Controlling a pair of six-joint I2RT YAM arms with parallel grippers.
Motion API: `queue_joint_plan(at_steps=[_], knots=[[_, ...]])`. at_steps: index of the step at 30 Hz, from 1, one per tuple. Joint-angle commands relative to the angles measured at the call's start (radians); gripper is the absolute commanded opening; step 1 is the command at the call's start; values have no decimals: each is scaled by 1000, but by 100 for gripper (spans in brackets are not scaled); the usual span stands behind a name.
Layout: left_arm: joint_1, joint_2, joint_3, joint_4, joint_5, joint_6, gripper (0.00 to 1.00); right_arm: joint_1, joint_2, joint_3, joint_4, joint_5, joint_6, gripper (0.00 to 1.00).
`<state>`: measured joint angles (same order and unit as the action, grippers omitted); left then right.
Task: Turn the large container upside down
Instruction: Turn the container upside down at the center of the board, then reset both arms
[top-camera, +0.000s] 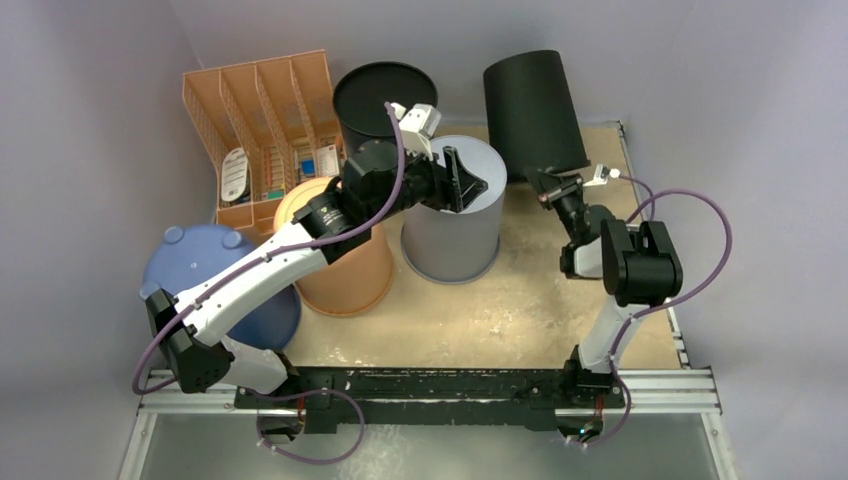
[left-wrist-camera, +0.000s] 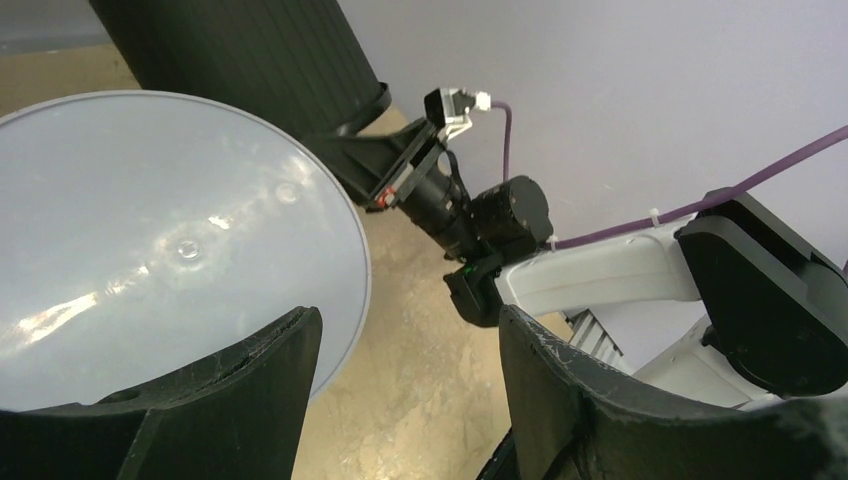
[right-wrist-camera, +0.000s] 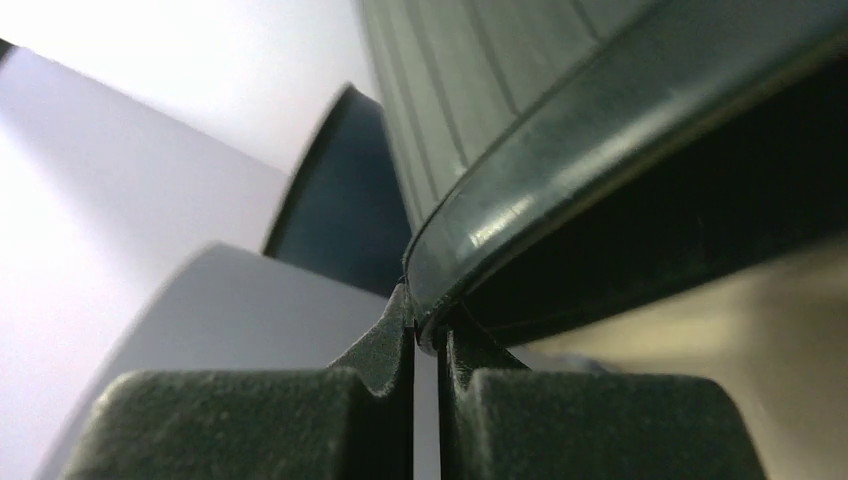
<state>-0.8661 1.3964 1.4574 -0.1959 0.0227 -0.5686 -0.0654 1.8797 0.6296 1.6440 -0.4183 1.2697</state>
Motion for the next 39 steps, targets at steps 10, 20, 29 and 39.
queue_joint_plan(at_steps=[10, 20, 29, 39], knots=[[4, 17, 1, 81, 50, -14, 65, -7, 29, -270, 396, 79, -82, 0], [4, 29, -1, 85, 60, -37, 65, -7, 52, -344, 392, 210, 11, 41], [4, 22, 38, 60, 38, -34, 66, -15, -49, -418, 359, 273, 22, 100], [4, -56, -59, 21, -87, -39, 71, 6, -528, -203, -694, 290, -187, 100]])
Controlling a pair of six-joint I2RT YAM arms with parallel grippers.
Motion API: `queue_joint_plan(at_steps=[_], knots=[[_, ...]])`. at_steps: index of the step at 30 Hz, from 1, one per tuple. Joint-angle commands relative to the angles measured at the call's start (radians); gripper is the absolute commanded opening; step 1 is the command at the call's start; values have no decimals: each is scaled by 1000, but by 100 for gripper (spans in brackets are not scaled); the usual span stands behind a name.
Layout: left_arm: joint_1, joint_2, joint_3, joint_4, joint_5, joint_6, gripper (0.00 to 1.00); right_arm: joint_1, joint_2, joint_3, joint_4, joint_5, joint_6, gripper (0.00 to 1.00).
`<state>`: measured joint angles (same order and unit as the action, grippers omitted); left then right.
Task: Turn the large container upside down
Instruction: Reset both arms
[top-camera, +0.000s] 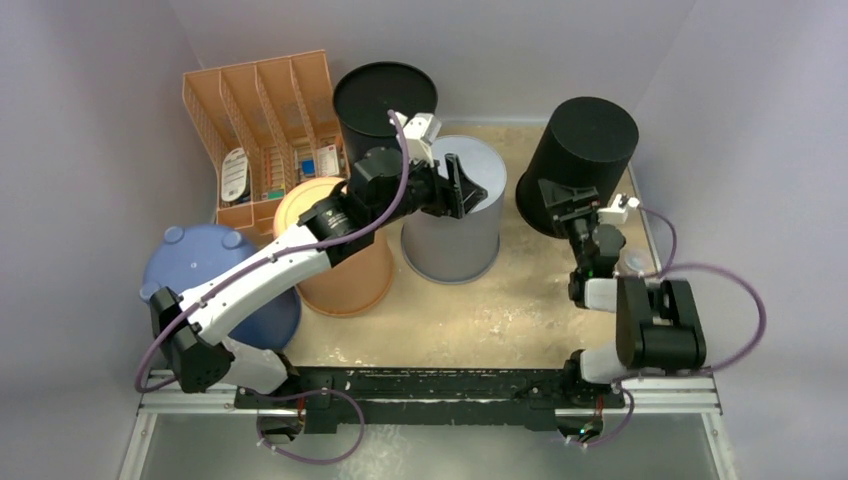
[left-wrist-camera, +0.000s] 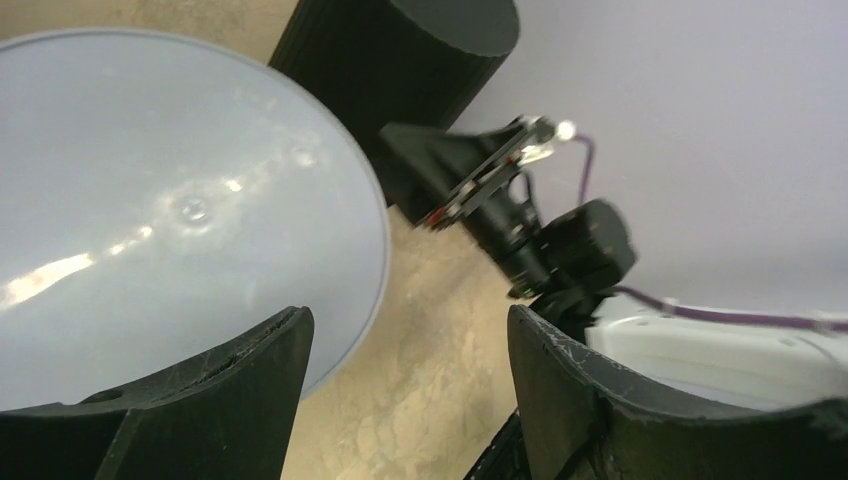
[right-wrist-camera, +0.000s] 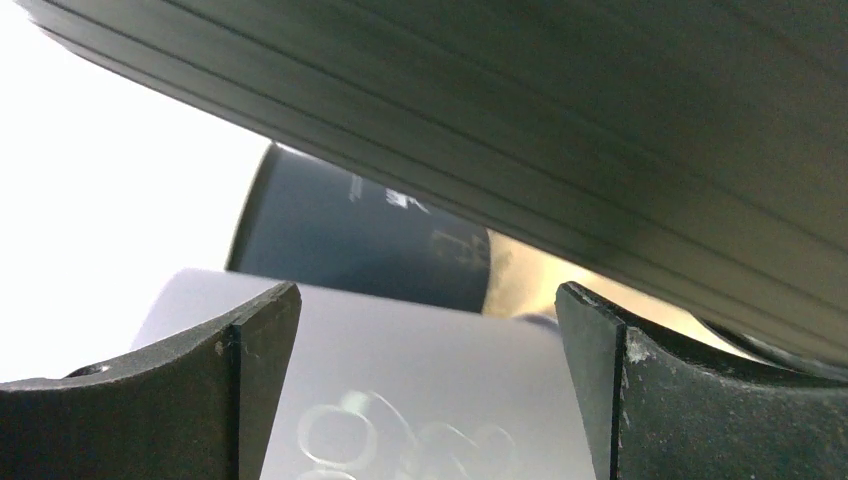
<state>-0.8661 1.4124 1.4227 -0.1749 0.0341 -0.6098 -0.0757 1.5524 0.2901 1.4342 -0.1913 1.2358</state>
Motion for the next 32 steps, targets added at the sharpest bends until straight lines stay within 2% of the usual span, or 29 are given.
queue_joint_plan(at_steps=[1, 2, 4, 6, 9, 11, 16, 20, 23, 28, 32], knots=[[4, -85, -27, -20, -128, 18, 73, 19, -250, 197, -675, 95, -188, 100], [4, -100, -29, -39, -150, 33, 74, 24, -289, 258, -855, 142, -222, 100], [4, -135, -44, -82, -201, 75, 74, 31, -342, 347, -1105, 217, -297, 100], [4, -174, -65, -116, -294, 64, 75, 31, -385, 420, -1289, 284, -386, 100], [5, -170, -18, -246, -380, 42, 75, 31, -415, 577, -1585, 418, -472, 100], [4, -163, 8, -329, -473, 3, 75, 31, -433, 659, -1703, 456, -536, 100], [4, -186, 7, -420, -680, -16, 75, 31, -498, 840, -1925, 604, -635, 100], [4, -221, -6, -445, -813, 7, 75, 30, -601, 935, -1930, 611, -764, 100], [4, -234, -6, -447, -838, 27, 75, 30, -684, 1009, -1841, 585, -890, 100], [4, -256, -15, -430, -845, 40, 75, 31, -814, 993, -1703, 520, -944, 100], [5, -261, -15, -429, -856, 21, 74, 30, -833, 966, -1670, 529, -955, 100]])
